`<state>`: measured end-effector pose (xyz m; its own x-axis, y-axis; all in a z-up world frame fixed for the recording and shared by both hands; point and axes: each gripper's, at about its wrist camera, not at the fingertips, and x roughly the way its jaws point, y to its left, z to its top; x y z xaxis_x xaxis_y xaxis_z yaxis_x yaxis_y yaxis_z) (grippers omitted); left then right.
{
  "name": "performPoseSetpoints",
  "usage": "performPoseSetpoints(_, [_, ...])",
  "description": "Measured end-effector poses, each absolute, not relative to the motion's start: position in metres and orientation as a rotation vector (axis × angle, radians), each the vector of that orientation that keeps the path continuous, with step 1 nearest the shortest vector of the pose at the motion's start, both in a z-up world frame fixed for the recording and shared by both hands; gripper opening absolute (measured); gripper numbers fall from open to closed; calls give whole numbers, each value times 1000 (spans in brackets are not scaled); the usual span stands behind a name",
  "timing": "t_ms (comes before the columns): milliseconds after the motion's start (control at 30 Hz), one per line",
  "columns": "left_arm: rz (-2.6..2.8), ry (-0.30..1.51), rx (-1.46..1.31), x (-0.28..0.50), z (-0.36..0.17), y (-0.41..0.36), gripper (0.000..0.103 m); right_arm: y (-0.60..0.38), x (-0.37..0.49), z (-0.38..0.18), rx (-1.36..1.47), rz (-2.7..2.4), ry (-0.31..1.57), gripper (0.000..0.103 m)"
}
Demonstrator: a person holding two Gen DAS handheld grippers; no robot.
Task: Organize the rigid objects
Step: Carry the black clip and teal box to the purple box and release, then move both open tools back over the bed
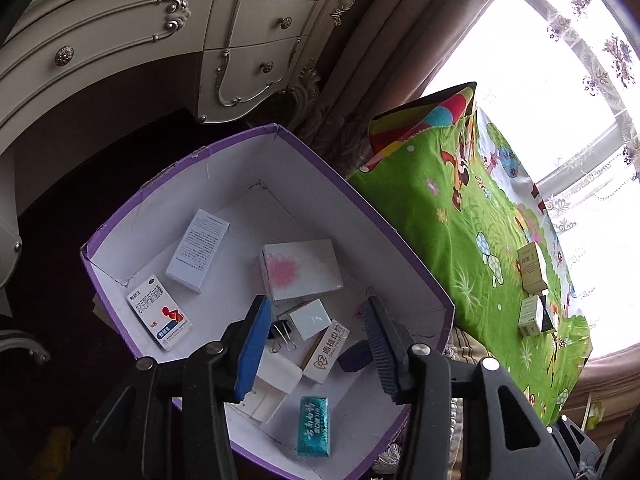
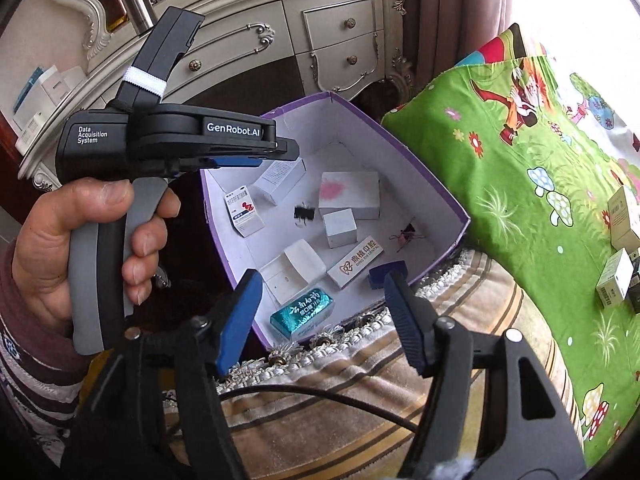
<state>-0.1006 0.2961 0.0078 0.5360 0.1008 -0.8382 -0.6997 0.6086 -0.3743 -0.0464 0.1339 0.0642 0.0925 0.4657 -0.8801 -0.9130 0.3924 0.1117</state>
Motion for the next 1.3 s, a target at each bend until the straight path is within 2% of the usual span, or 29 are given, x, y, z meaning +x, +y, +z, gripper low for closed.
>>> performPoseSetpoints(167, [532,865,-681,-91,26,280,58,120,-34,77,-521,1035,965,76])
performPoseSetpoints(233, [529,836,-619,-86,37,269,69,112,-27,83,-500,1002,939,80])
performPoseSetpoints(300, [547,802,-552,-80,48,257,74,103,-20,90,-473,952,911,89])
performPoseSetpoints(433, [516,746,-439,-66,66,233,81,82,-2,102,-444,823,870,93])
performPoseSetpoints(633, [439,675,-223,-45,83,191,81,45,23,114,-434,660,815,95])
performPoseSetpoints(833, [285,670,-210,-19,87,159,81,2,47,116,-409,552,793,95])
performPoseSetpoints(1300, [54,821,-174,63,71,79,81,-115,98,116,-252,382,816,95])
